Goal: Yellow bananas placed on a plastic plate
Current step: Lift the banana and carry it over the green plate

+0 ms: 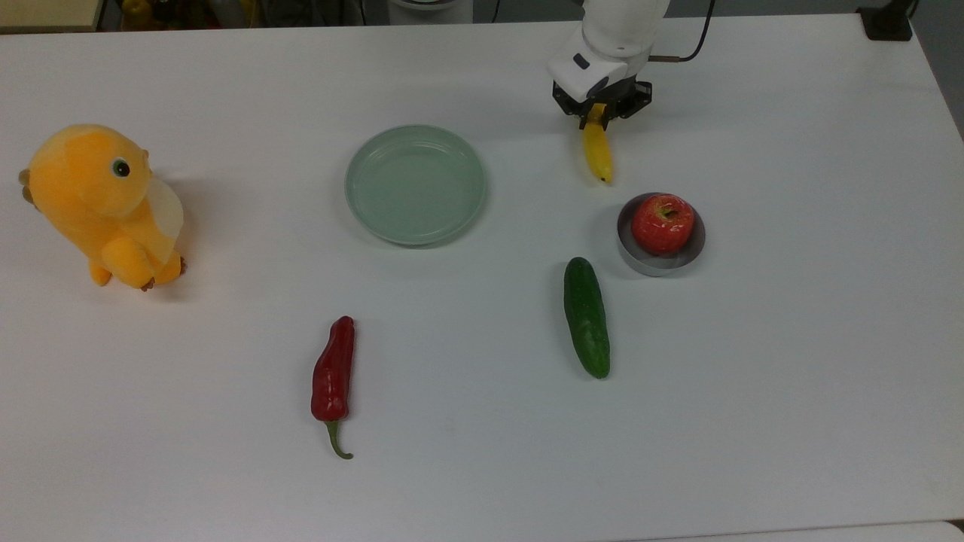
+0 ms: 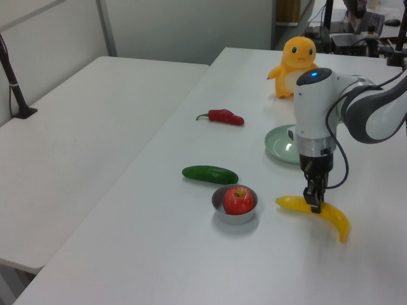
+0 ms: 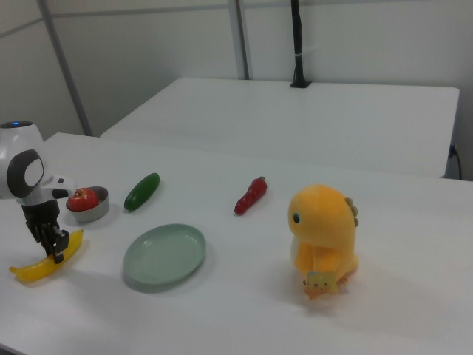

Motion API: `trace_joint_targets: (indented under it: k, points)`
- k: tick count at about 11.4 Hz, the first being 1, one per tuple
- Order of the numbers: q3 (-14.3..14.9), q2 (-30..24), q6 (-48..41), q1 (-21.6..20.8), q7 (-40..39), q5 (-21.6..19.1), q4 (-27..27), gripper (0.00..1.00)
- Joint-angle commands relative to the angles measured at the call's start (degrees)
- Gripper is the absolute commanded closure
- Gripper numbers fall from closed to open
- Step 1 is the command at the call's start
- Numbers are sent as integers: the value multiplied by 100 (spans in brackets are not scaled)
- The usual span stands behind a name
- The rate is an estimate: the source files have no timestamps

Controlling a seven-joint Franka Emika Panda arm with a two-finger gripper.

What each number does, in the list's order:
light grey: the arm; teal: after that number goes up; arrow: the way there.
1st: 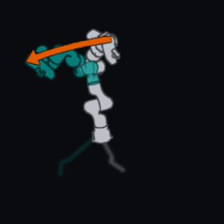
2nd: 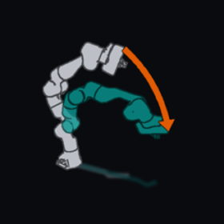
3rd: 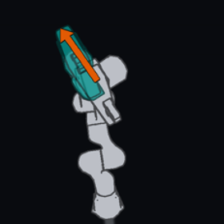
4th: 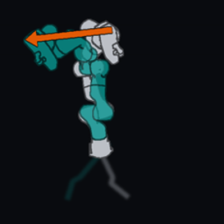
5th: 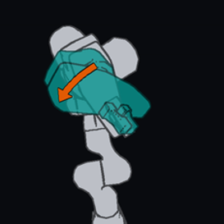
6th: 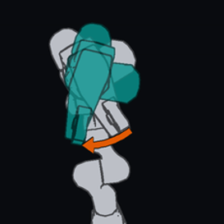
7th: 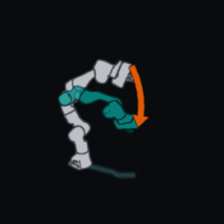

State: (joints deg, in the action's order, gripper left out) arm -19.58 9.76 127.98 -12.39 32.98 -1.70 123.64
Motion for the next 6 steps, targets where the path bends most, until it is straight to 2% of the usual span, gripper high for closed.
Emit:
trace_joint_targets:
  k: [1,2,4,6]
  points:
    - [68,-360,78,315,-27,178,55,73]
    - [182,-430,69,394,-176,213,46,73]
    - [638,-501,8,421,-658,248,-59,73]
    - [1235,-528,-115,430,-1255,345,-252,73]
